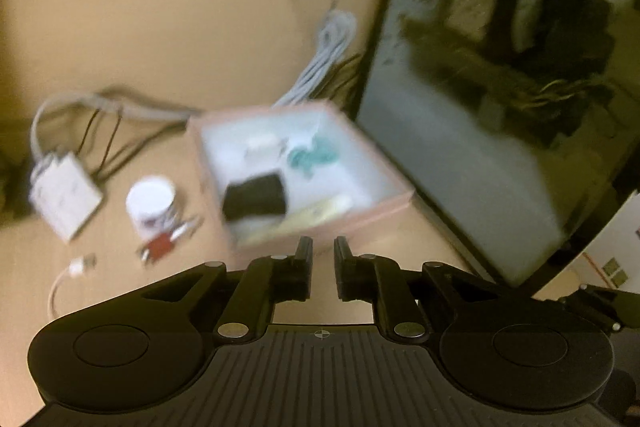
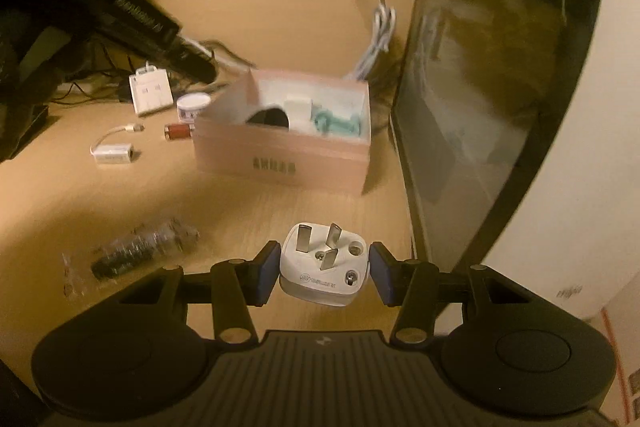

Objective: Organize rigid objects
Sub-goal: 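Lift the white plug with the right tool while the left tool holds the bagged cable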

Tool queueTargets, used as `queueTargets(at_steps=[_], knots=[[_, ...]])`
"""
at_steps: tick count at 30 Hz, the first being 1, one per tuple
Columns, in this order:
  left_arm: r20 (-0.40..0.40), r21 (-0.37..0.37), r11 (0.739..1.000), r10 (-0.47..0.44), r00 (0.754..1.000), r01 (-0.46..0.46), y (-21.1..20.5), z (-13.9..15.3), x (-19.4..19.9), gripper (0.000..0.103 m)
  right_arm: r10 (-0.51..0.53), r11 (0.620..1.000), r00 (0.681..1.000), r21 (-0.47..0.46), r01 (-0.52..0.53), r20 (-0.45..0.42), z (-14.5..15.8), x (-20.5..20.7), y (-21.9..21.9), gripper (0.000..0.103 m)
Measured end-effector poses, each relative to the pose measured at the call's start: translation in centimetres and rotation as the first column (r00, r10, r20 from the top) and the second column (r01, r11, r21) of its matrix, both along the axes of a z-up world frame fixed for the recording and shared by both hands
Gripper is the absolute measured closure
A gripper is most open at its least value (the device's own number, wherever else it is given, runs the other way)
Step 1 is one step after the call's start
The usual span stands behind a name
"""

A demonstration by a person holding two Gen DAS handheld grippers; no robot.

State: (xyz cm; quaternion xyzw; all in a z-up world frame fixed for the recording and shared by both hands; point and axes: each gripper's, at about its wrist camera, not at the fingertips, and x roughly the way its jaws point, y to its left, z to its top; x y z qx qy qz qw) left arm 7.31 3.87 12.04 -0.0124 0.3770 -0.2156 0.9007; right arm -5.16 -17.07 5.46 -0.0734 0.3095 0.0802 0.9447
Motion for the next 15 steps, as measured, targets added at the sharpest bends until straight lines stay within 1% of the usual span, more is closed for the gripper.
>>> queueTargets(at_steps=[2,5,6,8,10,12,15], knots=[[-0.027,0.011,1.000,0.030,0.999,-0.029,1.7,-0.8,-0.6,0.089,-0.011,1.000,0.999,0.011,0.012,-0.038,-1.0,0.1,-0.3,0.055],[-0.075,0.016,0.997,0.075,0.994,-0.074,4.7,-1.3,-1.5,0.089,-0.011,1.000,0.998,0.010,0.012,-0.068,-2.0,0.7,-0.4,0.055],[-0.095,0.017,0.998,0.069,0.993,-0.068,5.5,-1.4,-2.0,0.089,-0.006,1.000,0.997,0.010,0.007,-0.075,-2.2,0.8,-0.3,0.055],[-0.136,0.021,0.999,0.027,0.990,-0.025,6.0,-1.5,-3.0,0.088,0.007,1.000,0.997,0.007,-0.006,-0.083,-2.6,1.2,0.1,0.055],[-0.159,0.032,0.999,-0.024,0.987,0.029,5.7,-1.9,-4.1,0.088,0.021,1.000,0.996,0.005,-0.021,-0.088,-2.9,1.4,0.6,0.055],[-0.171,0.077,0.992,-0.083,0.982,0.097,4.4,-2.9,-4.6,0.088,0.035,0.999,0.994,0.010,-0.034,-0.103,-3.2,1.8,1.2,0.055],[-0.205,0.152,0.977,-0.118,0.972,0.151,2.0,-5.1,-5.1,0.087,0.060,0.998,0.991,0.000,-0.061,-0.118,-3.7,2.1,2.1,0.055]])
